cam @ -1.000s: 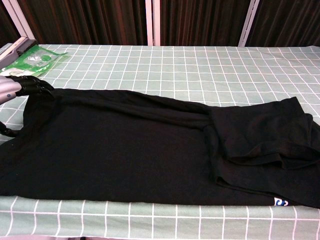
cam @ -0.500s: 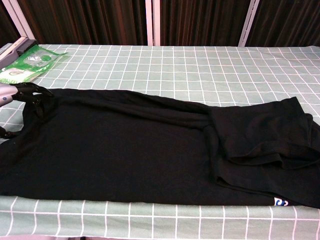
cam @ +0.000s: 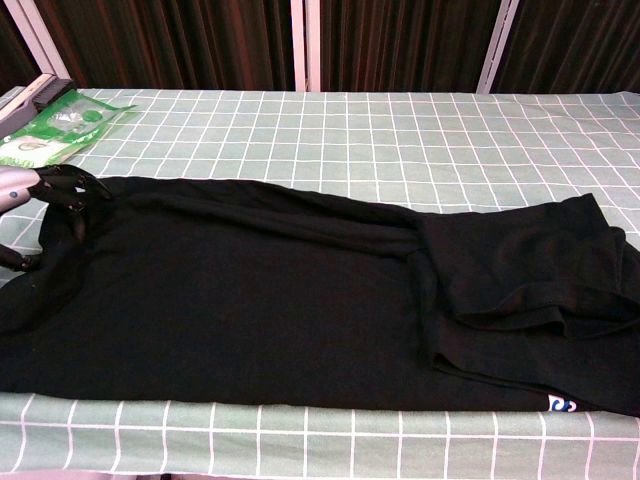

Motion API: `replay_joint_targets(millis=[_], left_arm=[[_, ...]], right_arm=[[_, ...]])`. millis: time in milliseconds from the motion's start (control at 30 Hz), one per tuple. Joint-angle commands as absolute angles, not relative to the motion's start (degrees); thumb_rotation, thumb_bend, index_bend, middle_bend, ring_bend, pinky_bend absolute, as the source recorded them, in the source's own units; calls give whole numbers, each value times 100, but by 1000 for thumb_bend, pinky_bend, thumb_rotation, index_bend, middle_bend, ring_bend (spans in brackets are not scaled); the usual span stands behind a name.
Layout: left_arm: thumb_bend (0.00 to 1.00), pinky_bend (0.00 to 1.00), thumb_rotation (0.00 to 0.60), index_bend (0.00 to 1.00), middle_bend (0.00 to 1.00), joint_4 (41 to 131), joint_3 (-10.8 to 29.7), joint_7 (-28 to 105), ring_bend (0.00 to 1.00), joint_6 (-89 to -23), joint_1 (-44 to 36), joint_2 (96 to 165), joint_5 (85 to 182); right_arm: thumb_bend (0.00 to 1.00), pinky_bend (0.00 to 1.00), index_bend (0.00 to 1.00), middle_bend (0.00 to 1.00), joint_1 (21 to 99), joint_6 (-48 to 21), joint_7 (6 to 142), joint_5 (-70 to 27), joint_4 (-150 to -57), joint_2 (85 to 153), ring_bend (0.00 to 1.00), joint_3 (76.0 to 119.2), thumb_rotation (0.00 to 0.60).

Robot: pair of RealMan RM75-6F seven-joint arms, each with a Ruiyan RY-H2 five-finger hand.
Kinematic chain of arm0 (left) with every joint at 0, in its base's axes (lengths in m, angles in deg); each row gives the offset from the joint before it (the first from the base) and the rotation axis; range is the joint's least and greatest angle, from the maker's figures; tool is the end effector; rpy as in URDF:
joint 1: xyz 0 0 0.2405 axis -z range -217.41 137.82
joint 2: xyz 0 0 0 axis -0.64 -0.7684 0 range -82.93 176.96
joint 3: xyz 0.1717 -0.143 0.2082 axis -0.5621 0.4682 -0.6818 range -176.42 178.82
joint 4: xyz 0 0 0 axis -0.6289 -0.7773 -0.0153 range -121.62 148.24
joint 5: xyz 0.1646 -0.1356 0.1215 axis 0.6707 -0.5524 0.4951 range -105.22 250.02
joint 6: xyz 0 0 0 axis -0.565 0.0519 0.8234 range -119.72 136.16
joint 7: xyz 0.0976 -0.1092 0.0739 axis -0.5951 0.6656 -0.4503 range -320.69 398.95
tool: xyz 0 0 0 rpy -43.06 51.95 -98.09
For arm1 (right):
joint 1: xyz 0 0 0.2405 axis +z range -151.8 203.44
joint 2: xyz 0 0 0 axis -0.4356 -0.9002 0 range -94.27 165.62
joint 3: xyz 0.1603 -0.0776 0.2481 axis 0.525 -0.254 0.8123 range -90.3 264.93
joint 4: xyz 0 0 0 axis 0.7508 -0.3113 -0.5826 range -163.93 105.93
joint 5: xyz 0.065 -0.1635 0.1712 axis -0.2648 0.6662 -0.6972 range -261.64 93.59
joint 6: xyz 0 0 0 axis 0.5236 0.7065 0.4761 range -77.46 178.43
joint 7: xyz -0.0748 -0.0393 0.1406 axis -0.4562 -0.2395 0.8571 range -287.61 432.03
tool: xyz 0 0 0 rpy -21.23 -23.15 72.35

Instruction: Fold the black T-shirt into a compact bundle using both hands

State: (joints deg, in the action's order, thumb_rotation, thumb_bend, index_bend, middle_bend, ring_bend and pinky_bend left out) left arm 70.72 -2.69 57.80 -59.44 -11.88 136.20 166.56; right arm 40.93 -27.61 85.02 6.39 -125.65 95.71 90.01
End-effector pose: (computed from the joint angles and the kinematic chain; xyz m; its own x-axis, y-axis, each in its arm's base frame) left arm -0.3494 0.3356 -0.0277 0.4167 0.2797 0.8649 0.8638 -0.4183 -0.2809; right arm -0.3122 -0.2639 0.1428 0.2149 -0.1068 0.9708 -0.9545 -0.2335 0.1857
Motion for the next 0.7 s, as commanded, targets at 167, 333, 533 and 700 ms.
replay_joint_targets(millis=[167, 333, 533, 700], left_arm=[[581, 165, 600, 634, 241, 7165, -207, 5477, 100, -5943, -1200, 13579, 16546], [595, 164, 600, 637, 243, 7526, -80, 5171, 100, -6029, -1190, 13384, 16456], [603, 164, 600, 644, 253, 7919, 185, 4849, 101, -5974, -1075, 13069, 16241], [612, 164, 600, 644, 253, 8070, 510, 4754, 101, -5908, -1021, 12794, 15864]], right_arm=[[71, 186, 75, 167, 4077, -2833, 8655, 718, -12459, 9622, 14, 9003, 600], [71, 185, 79, 167, 4072, -2888, 8823, 784, -12322, 9693, 15, 9000, 600], [71, 185, 83, 167, 4092, -2953, 8944, 866, -12236, 9741, 15, 9024, 600], [71, 184, 85, 167, 4116, -2960, 9008, 873, -12197, 9755, 15, 9048, 600]])
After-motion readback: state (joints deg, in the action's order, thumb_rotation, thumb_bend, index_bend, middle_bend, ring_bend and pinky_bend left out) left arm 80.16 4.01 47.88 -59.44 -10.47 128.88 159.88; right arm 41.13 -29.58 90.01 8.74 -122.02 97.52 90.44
